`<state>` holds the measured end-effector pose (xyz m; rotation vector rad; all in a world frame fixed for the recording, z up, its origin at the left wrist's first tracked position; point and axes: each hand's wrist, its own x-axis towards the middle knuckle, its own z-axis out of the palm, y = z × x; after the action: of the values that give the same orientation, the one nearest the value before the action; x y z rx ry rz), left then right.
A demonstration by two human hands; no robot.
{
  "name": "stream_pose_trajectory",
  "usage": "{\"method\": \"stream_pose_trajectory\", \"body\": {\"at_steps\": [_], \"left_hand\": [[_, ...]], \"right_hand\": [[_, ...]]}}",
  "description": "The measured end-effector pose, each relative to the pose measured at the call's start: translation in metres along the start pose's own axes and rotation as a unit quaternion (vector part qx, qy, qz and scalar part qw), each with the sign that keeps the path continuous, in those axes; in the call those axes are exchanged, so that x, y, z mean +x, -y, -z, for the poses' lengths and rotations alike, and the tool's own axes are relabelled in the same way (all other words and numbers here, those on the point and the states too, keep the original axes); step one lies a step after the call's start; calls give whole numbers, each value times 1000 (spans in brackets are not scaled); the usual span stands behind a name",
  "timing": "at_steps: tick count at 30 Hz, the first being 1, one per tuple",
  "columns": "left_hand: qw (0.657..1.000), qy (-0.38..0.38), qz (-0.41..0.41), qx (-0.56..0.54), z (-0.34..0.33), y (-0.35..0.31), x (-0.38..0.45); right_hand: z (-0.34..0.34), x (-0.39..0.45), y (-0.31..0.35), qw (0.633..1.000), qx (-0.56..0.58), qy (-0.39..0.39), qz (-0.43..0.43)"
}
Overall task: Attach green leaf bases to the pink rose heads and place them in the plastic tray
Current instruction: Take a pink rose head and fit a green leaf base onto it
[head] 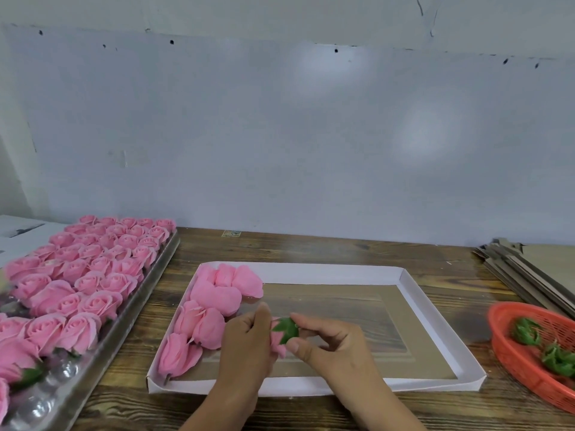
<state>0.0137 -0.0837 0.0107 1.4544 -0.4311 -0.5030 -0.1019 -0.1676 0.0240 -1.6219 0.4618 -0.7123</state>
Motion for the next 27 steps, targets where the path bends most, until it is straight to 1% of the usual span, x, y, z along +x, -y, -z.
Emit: {"method": "stream_pose_trajectory", "body": {"at_steps": [5,10,15,20,23,25,27], "left_hand": [[1000,-7,11,-21,-2,-2,-1],[999,-2,-34,12,-2,-2,-4],[999,3,-30,15,-2,-2,-4],[998,1,-39,50,-1,0,-4],[998,31,8,50,-2,-6,1],[997,44,53,22,-3,-7,10],[995,66,78,-8,0,-6,13]], "right_hand": [[-4,-1,-1,1000,-14,-19,17],[-1,1,-1,1000,-20,-9,4],[-2,0,0,999,-31,-3,8],[-1,0,-1,997,-72,0,14],[1,1,-3,994,-103,-13,26],[3,3,-3,995,-94,-30,23],[5,5,-4,996,-78,-45,17]]}}
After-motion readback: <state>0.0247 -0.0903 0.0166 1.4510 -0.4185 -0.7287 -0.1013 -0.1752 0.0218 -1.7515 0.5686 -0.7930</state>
